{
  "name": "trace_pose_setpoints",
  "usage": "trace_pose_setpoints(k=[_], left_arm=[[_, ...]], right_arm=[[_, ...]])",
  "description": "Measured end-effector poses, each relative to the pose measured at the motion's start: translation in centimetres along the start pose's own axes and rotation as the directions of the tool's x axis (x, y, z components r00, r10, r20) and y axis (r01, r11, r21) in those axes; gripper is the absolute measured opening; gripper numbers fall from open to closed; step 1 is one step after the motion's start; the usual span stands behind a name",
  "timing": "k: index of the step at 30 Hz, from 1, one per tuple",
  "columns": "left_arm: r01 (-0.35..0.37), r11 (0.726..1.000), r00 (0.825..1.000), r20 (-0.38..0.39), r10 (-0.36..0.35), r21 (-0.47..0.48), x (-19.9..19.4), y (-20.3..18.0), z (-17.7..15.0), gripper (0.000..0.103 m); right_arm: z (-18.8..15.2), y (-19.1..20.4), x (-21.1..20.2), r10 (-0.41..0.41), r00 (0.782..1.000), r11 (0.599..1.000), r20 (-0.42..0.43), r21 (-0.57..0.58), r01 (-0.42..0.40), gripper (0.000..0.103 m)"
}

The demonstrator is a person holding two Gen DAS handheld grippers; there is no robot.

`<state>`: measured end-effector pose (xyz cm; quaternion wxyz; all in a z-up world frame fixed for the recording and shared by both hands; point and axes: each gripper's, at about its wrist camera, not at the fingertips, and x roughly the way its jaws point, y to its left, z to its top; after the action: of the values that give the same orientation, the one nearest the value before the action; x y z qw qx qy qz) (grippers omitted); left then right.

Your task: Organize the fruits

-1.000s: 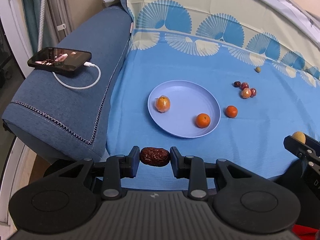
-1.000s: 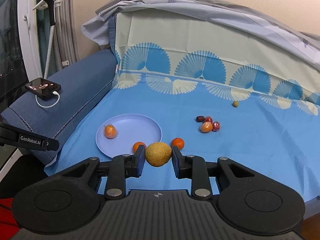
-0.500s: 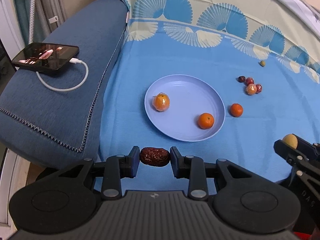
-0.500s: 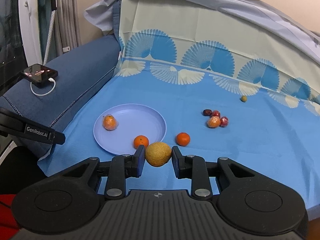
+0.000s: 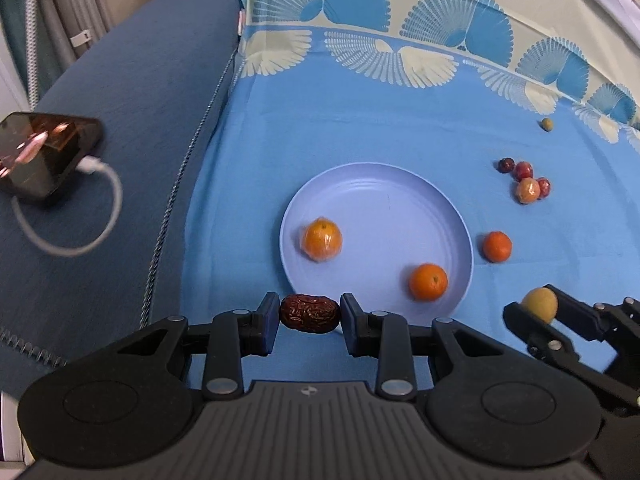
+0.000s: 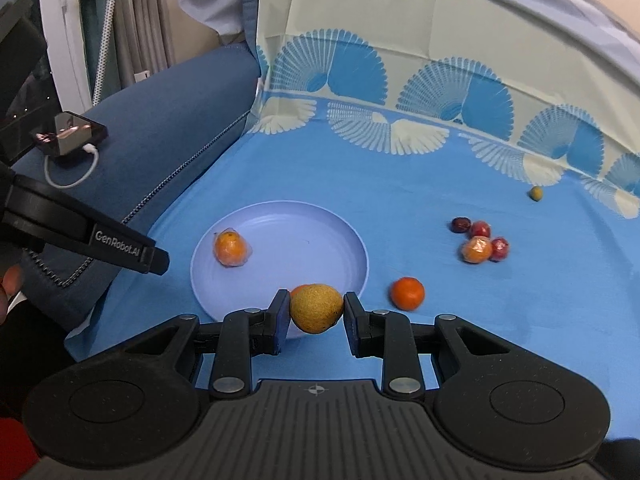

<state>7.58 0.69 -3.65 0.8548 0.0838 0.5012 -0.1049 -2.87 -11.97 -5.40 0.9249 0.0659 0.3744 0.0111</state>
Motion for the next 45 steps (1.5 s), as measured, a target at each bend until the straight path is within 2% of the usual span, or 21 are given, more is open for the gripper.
trace_pose_setpoints(k=[10,14,15,16,17,18,19,22,28,31,37,45], left_arm=[[-0.016,0.999,0.998,-0.058,0.018,0.035,5.8,-1.1,3.1,0.036],[-0.012,0.998,1.000,-0.020,0.013,0.060,7.0,-1.6,4.1,0.039],[-0.005,0.998,1.000,0.000,0.005,0.067,7.0,-1.7,4.4,0.049],[-0.006,0.997,1.000,0.017,0.005,0.072,6.9,-1.8,4.7,0.084],[-0.019,0.997,0.999,0.039,0.016,0.070,6.6,-1.9,4.9,0.102],[-0.036,0.997,0.996,0.089,0.030,0.063,6.0,-1.8,4.8,0.103],[-0.037,0.997,0.993,0.118,0.028,0.071,5.4,-1.8,4.6,0.102],[-0.042,0.994,0.995,0.099,0.032,0.099,4.4,-1.8,3.8,0.103],[-0.064,0.994,0.996,0.072,0.058,0.085,0.9,-0.8,-0.6,0.103],[-0.073,0.995,0.996,0.054,0.069,0.067,-0.9,-0.2,-2.8,0.103],[-0.109,0.993,0.991,0.085,0.105,0.043,-4.4,0.4,-5.9,0.103],[-0.123,0.992,0.981,0.152,0.117,0.025,-8.4,-0.4,-8.0,0.103]], right_arm=[[1.4,0.0,6.4,0.021,0.998,0.999,-0.059,-0.044,-0.024,0.030],[1.9,0.0,9.1,0.016,0.997,0.997,-0.073,-0.070,-0.022,0.030],[2.1,0.1,9.7,0.019,0.997,0.996,-0.077,-0.081,-0.025,0.030],[2.3,0.1,10.3,0.026,0.996,0.995,-0.080,-0.092,-0.033,0.037],[2.5,0.2,10.7,0.032,0.996,0.994,-0.084,-0.099,-0.041,0.046],[2.7,0.2,10.9,0.032,0.996,0.994,-0.086,-0.103,-0.041,0.065],[2.8,0.2,10.8,0.024,0.996,0.994,-0.081,-0.101,-0.032,0.078],[2.7,-0.2,9.6,0.013,0.998,0.997,-0.067,-0.081,-0.019,0.092],[-0.5,-0.7,5.5,0.046,0.985,0.999,-0.168,-0.020,-0.050,0.097],[-1.9,-0.4,3.1,0.055,0.980,0.998,-0.189,-0.011,-0.058,0.099],[-2.3,1.2,-2.0,0.016,0.996,0.998,-0.087,-0.066,-0.022,0.102],[-3.0,1.3,-6.7,-0.014,1.000,0.997,0.020,-0.077,0.015,0.102]])
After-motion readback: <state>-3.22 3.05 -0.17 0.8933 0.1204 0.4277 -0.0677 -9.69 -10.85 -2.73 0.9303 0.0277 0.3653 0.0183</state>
